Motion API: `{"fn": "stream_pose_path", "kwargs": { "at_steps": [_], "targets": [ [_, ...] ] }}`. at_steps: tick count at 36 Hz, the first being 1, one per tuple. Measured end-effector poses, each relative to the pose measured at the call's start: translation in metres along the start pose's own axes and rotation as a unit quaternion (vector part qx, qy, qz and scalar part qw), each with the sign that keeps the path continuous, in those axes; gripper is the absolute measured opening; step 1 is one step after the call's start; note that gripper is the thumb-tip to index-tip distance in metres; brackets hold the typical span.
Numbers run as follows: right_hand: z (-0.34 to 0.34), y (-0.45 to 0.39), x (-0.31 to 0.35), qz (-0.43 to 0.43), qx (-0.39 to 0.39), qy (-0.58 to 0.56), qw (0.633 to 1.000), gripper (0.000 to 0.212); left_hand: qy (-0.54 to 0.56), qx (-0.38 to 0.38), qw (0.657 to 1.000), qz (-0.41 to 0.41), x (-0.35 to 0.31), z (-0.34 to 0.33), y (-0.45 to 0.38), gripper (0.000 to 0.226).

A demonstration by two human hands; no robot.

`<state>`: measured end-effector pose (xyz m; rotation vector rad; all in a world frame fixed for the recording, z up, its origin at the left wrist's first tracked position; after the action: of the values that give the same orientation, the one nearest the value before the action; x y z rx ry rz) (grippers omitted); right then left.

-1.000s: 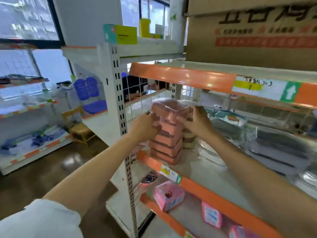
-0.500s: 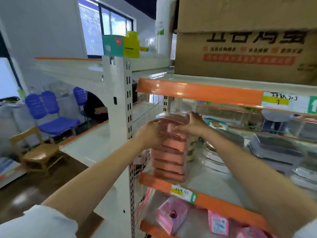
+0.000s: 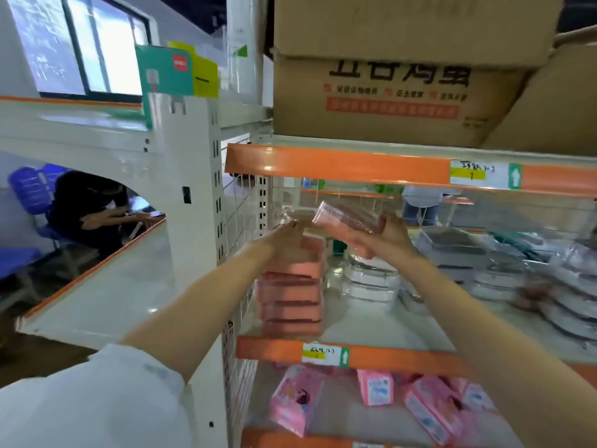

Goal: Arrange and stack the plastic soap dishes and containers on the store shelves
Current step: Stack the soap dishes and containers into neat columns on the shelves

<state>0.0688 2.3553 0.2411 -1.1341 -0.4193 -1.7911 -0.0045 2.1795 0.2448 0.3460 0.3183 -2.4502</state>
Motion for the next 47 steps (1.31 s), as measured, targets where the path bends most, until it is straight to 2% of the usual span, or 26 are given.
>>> {"fn": "stream_pose_path", "kwargs": {
  "at_steps": [3, 4, 5, 6, 7, 8, 9, 13, 14, 17, 22, 29, 34, 35, 36, 39, 42, 44, 47],
  "targets": [
    [0.014, 0.006, -0.006, -0.004, -0.008, -0.001, 1.000, 0.056, -0.027, 0.078, 0.997, -0.003, 0.002, -0.014, -0.008, 0.048],
    [0.016, 0.010, -0.007, -0.008, -0.002, 0.002, 1.000, 0.068, -0.058, 0.097, 0.994, 0.006, 0.005, -0.017, -0.010, 0.041],
    [0.018, 0.012, -0.007, -0.011, -0.003, 0.018, 1.000, 0.091, -0.080, 0.102, 0.992, 0.012, 0.008, -0.019, -0.012, 0.045],
    [0.020, 0.012, -0.010, -0.007, 0.001, 0.026, 1.000, 0.107, -0.093, 0.102, 0.990, 0.018, 0.010, -0.020, -0.014, 0.061],
    [0.021, 0.010, -0.014, -0.002, 0.005, 0.026, 1.000, 0.108, -0.106, 0.102, 0.989, 0.030, 0.012, -0.020, -0.015, 0.077],
    [0.022, 0.011, -0.015, -0.004, 0.006, 0.023, 1.000, 0.098, -0.118, 0.099, 0.987, 0.036, 0.013, -0.019, -0.016, 0.087],
    [0.023, 0.014, -0.012, 0.000, 0.002, 0.021, 1.000, 0.088, -0.132, 0.100, 0.986, 0.038, 0.013, -0.018, -0.015, 0.089],
    [0.029, 0.018, -0.013, 0.001, -0.017, 0.048, 0.999, 0.082, -0.160, 0.119, 0.979, 0.047, 0.022, -0.016, -0.015, 0.083],
    [0.029, 0.019, -0.016, 0.000, -0.014, 0.057, 0.998, 0.082, -0.157, 0.113, 0.980, 0.047, 0.023, -0.014, -0.017, 0.081],
    [0.036, 0.018, -0.022, -0.003, -0.014, 0.065, 0.998, 0.104, -0.164, 0.078, 0.983, 0.030, 0.017, -0.007, -0.017, 0.073],
    [0.052, 0.028, -0.026, 0.005, -0.015, 0.061, 0.998, 0.096, -0.159, 0.027, 0.987, 0.005, -0.001, -0.004, -0.010, 0.077],
    [0.071, 0.050, -0.035, -0.001, -0.004, 0.051, 0.999, 0.091, -0.128, -0.018, 0.991, 0.029, -0.034, 0.004, 0.014, 0.086],
    [0.088, 0.068, -0.049, 0.010, 0.002, 0.053, 0.999, 0.134, -0.107, -0.029, 0.993, 0.027, -0.063, -0.001, 0.034, 0.086],
    [0.092, 0.072, -0.052, 0.015, 0.006, 0.061, 0.998, 0.137, -0.099, -0.029, 0.994, 0.029, -0.069, -0.004, 0.038, 0.088],
    [0.098, 0.082, -0.049, 0.018, 0.003, 0.063, 0.998, 0.134, -0.095, -0.030, 0.995, 0.028, -0.076, -0.006, 0.042, 0.090],
    [0.115, 0.107, -0.044, 0.017, -0.009, 0.065, 0.998, 0.104, -0.121, -0.028, 0.992, 0.012, -0.101, -0.011, 0.052, 0.086],
    [0.133, 0.125, -0.045, 0.023, -0.014, 0.060, 0.998, 0.110, -0.138, -0.027, 0.990, 0.005, -0.125, -0.013, 0.062, 0.086],
    [0.145, 0.136, -0.045, 0.029, -0.012, 0.061, 0.998, 0.101, -0.139, -0.030, 0.990, 0.008, -0.140, -0.013, 0.066, 0.089],
    [0.163, 0.147, -0.043, 0.037, -0.018, 0.061, 0.997, 0.104, -0.139, -0.040, 0.990, 0.004, -0.161, -0.007, 0.073, 0.096]
  ]
}}
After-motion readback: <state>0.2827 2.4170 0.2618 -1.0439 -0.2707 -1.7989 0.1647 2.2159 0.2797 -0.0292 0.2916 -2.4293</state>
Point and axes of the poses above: each hand's wrist, its own y-axis away from the middle knuckle, its own z-axis out of the back of the hand, x = y × z, the point moved 7 cm from there along -y, towards the middle knuckle
